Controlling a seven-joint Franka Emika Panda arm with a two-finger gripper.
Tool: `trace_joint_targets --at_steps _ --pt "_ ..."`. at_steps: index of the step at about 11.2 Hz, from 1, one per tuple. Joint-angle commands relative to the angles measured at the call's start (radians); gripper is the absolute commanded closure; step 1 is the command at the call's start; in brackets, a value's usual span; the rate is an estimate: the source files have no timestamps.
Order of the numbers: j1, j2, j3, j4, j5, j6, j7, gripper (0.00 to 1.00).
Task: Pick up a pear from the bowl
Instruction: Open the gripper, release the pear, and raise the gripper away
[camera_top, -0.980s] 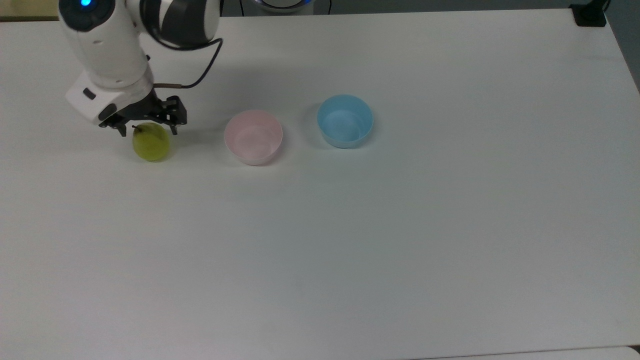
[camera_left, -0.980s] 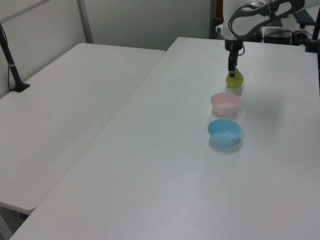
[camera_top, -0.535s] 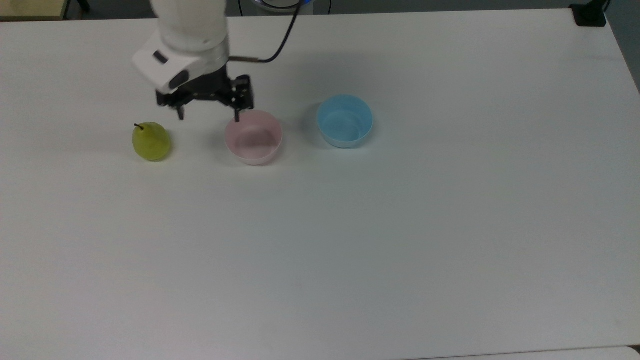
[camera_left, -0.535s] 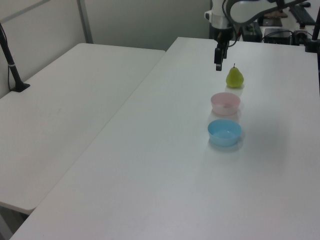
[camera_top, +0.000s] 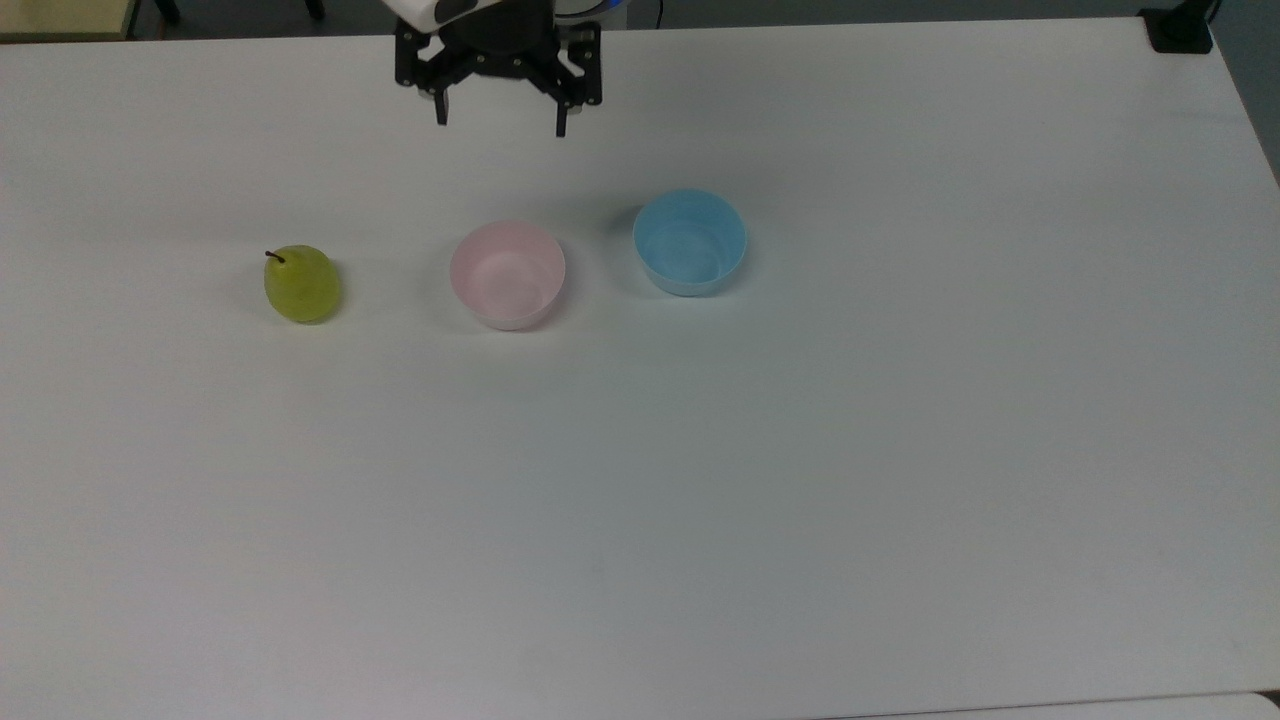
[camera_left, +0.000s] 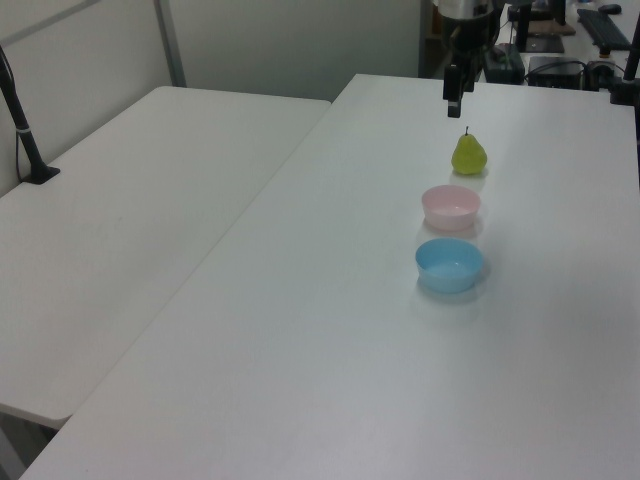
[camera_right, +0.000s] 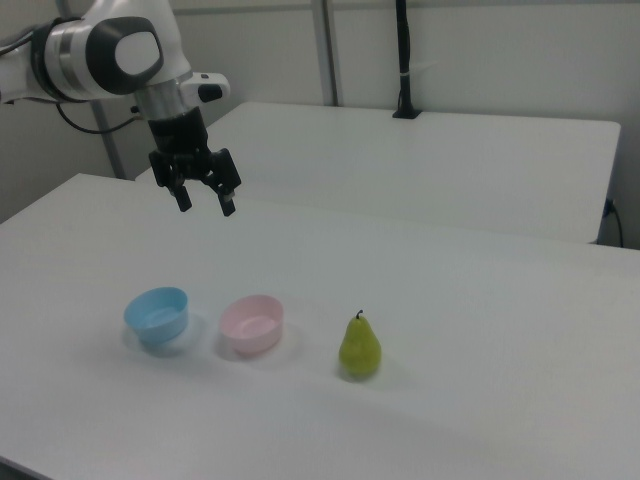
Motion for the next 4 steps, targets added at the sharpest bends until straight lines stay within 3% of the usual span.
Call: trace_joint_targets --at_steps 1,4 --pt "0.017 -0.027 -0.020 -0.014 0.032 -0.025 0.024 0.00" --pt "0.006 -0.032 -0.020 -0.014 0.048 -0.025 0.024 0.00"
